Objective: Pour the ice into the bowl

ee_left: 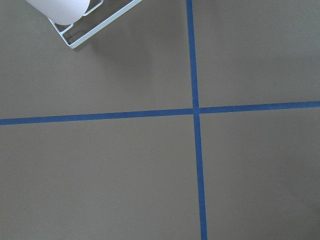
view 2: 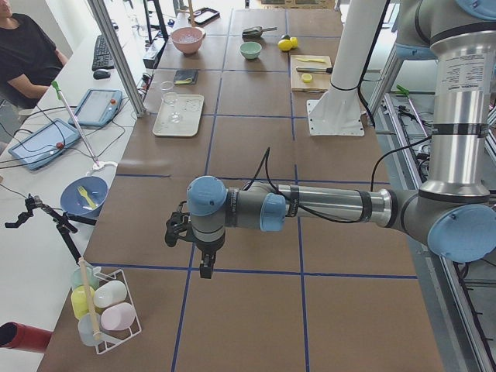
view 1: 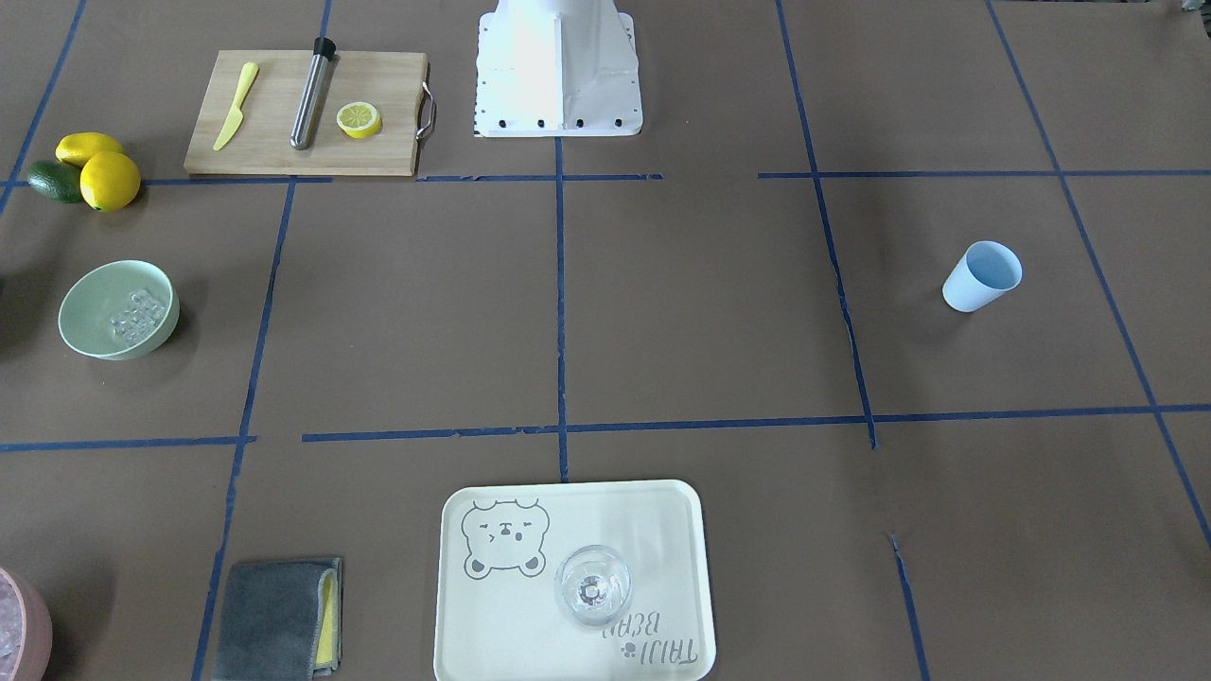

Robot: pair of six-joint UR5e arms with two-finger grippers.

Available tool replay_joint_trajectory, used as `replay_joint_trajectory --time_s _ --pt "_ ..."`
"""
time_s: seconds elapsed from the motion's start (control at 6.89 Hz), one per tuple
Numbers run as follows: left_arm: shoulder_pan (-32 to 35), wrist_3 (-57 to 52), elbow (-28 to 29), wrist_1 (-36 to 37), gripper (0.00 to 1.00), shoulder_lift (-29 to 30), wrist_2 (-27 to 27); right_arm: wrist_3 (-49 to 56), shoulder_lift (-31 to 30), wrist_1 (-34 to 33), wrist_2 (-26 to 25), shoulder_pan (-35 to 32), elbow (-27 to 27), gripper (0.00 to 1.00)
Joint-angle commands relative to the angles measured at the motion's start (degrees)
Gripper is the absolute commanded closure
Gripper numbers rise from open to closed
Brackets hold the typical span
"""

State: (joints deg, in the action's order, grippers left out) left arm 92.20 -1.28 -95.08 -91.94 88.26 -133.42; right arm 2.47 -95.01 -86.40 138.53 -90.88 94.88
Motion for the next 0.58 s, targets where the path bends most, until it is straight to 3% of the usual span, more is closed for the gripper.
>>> replay_joint_trajectory --time_s 0.0,0.44 --pt "0.0 0.1 0.1 -0.2 0.00 0.0 0.0 0.0 0.0 0.0 -0.1 0.0 0.0 0.00" --pt "0.0 0.8 0.2 -0.1 0.00 0.1 -0.1 0.1 0.1 0.0 -0.2 0.0 -0.1 0.00"
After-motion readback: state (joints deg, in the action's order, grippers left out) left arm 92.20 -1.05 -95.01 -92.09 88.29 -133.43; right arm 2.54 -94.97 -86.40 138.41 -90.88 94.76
